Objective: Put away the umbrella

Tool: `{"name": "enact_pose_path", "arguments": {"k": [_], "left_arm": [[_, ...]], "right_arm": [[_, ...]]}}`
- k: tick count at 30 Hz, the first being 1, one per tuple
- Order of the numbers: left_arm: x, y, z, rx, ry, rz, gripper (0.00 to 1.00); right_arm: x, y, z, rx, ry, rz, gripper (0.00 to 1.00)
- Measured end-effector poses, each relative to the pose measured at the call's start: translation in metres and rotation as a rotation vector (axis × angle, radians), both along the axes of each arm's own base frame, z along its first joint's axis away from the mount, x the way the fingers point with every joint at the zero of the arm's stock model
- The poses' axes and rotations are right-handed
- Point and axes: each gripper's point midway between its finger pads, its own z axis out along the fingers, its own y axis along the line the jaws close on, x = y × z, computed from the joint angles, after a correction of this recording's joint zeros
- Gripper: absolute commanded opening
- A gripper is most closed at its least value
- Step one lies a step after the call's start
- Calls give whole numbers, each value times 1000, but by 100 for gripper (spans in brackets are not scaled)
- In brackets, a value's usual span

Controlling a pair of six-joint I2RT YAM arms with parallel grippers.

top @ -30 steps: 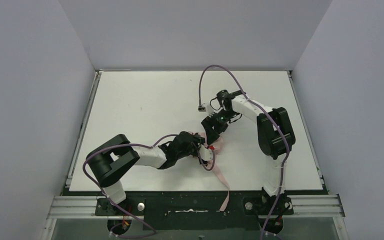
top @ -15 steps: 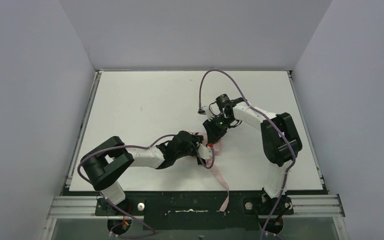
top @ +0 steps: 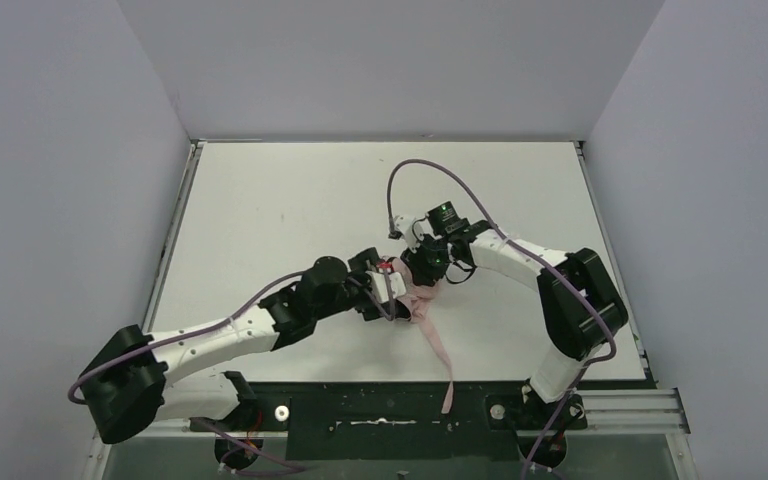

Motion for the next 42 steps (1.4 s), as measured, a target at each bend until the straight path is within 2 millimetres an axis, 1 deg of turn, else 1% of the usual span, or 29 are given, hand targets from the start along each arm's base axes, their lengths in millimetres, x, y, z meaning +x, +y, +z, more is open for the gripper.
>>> {"name": "enact_pose_path", "arguments": {"k": [2,4,7,9,11,13,15,17,19,20,23,27,29,31,34,39,42], "left_arm": [[-3,7,16,-58,30,29,73],[3,22,35,-140,68,94,73],[27,57,63,-284,116,257,77],[43,81,75,-373,151,370,79],[54,99,80,-440,185,462,81],[65,115,79,-498,228,544,81],[74,126,75,-525,264,596,81],[83,133,65,-520,305,636,82],[89,131,57,-493,345,643,82],[92,127,52,-469,367,632,82],[99,111,45,-408,419,571,82],[108,92,39,-352,446,477,82],[114,81,32,-314,469,430,82],[120,72,23,-274,499,386,85],[126,58,7,-215,549,312,87],[121,44,-23,-140,641,207,90],[116,36,-36,-99,692,155,90]], "right_arm": [[4,1,0,-10,-76,34,12],[4,1,0,-22,-147,76,11],[3,4,1,-35,-242,136,11],[3,6,1,-48,-307,177,11],[4,8,1,-64,-354,212,11],[4,11,1,-84,-405,249,10],[4,15,1,-104,-452,281,10],[4,17,1,-126,-504,311,10],[3,18,1,-146,-546,334,10],[3,19,1,-157,-569,345,10],[3,20,1,-181,-623,368,10],[2,20,1,-193,-678,396,9],[1,20,1,-193,-705,409,9],[-1,20,1,-192,-725,424,9],[-3,21,1,-190,-746,440,9],[-4,19,1,-193,-761,453,9],[-6,20,2,-192,-765,460,9]]}}
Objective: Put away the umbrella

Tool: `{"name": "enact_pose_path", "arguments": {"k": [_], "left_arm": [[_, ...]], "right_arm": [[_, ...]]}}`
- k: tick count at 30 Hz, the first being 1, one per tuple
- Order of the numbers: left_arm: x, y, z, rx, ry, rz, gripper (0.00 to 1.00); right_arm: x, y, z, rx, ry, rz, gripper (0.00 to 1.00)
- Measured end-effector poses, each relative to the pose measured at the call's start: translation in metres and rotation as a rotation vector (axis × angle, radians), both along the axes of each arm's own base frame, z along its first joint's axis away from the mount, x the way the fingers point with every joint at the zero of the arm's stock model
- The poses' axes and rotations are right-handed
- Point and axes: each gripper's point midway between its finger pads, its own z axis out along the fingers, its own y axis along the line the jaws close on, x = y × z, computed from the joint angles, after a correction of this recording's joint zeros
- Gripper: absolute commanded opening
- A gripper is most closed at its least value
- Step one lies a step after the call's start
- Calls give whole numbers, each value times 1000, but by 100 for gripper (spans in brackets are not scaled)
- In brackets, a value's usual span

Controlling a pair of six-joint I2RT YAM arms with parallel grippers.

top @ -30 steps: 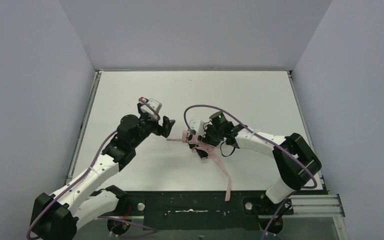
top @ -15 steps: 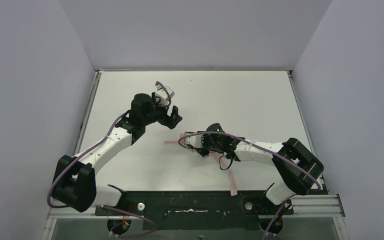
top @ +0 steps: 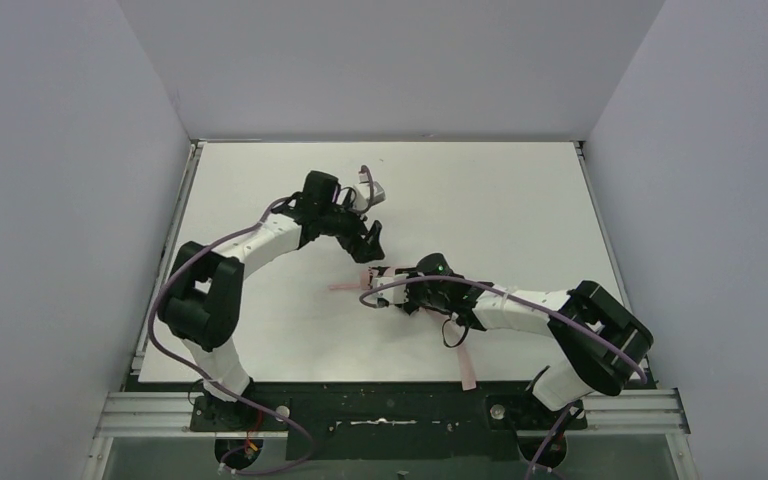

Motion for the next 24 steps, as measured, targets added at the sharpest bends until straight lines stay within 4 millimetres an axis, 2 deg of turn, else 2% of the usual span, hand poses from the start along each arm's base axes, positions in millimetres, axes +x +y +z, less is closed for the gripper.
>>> {"name": "enact_pose_path", "arguments": {"k": [3,7,10,13,17,24], "left_arm": [[-8,-13,-9,17,39,-72,90],[-30,-30,-23,48,83,-176,90],[-47,-36,-35,73,120,-229,90],[-55,-35,-48,99,152,-252,90],[-57,-32,-64,131,193,-262,83],[-62,-39,-74,165,210,-303,67]], "right_arm": [[0,0,0,0,0,0,9],[-1,0,0,0,0,1,9],[-1,0,0,0,0,1,9],[-1,0,0,0,0,1,9],[-1,0,0,0,0,1,9],[-1,0,0,2,2,-2,9]]}}
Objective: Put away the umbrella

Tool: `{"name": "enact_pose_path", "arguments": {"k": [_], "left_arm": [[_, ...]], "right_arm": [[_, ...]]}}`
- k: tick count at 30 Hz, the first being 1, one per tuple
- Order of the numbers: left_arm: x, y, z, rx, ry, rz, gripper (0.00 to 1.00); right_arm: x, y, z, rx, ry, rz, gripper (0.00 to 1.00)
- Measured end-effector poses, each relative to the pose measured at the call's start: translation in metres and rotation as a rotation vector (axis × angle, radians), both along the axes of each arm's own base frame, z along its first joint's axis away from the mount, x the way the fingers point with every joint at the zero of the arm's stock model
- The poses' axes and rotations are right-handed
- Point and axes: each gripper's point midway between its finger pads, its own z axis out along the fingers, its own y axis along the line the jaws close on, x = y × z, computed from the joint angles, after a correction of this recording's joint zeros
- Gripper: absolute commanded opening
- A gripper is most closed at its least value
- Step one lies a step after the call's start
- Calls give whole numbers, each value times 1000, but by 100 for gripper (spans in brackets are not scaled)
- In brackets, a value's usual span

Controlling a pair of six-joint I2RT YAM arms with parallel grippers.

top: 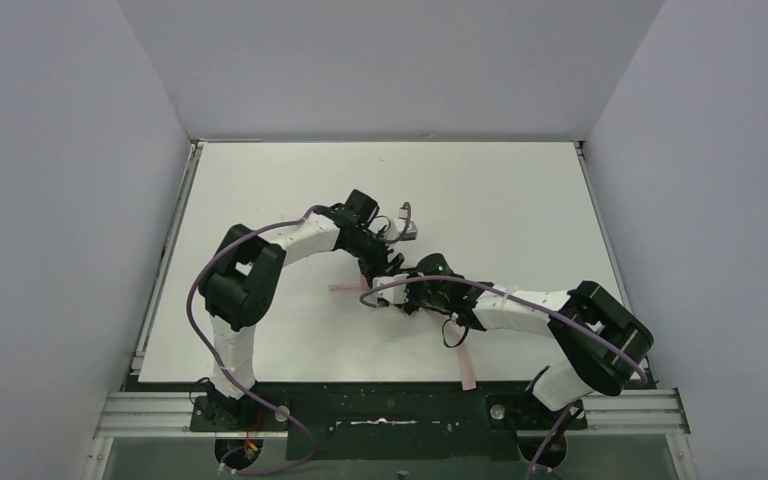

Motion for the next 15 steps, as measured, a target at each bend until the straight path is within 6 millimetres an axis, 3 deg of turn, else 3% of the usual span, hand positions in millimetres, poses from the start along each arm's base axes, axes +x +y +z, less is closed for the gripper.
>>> {"name": "enact_pose_path", "arguments": {"k": [11,15], "left_arm": [[-4,-4,-4,39,-28,-38,31],[-4,-3,-5,51,-40,-47,23]], "right_arm": [[1,0,0,13,5,-18,15],[1,-1,-1,15,2,-26,30]]}}
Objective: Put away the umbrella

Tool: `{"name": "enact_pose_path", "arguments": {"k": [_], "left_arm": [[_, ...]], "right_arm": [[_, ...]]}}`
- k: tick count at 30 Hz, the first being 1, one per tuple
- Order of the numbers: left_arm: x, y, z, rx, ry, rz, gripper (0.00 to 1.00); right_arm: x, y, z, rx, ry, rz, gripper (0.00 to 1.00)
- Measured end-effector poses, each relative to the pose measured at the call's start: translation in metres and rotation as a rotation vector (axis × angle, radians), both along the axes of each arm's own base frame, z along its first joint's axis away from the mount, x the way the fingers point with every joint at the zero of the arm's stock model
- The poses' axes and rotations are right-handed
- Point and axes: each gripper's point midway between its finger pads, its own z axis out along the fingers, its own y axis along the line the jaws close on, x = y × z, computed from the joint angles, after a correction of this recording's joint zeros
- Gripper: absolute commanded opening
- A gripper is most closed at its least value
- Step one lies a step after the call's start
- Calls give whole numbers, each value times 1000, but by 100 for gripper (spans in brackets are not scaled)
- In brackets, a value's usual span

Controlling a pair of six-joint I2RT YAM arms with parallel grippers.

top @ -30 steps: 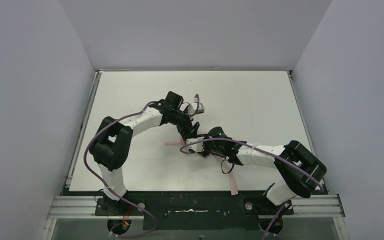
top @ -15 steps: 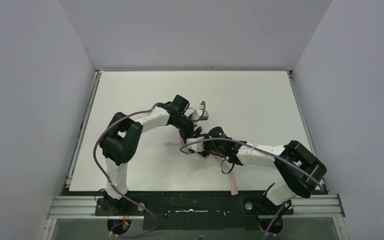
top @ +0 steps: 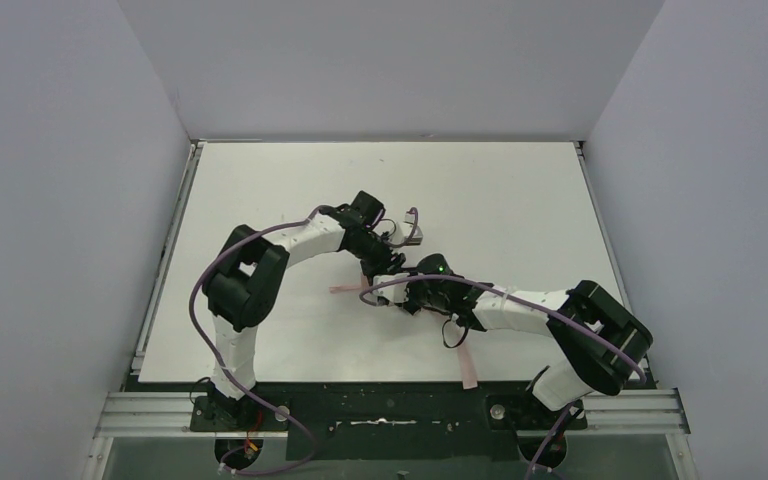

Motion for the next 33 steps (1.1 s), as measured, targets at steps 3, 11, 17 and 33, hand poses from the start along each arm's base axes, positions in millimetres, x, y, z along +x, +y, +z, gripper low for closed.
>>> {"name": "enact_pose_path", "arguments": {"k": [3,11,17,33], "left_arm": [[0,0,-1,6,-4,1,21],[0,-1,-2,19,-8,10,18],[7,6,-2,21,7,51,17],[18,15,1,32,13,102,14]], "right_arm": [[0,0,0,6,-1,-6,46],[-19,-19,22,30,39,-49,60],[-38,-27,81,252,54,-143,60],[-48,-121,66,673,416,-1306,65]]}}
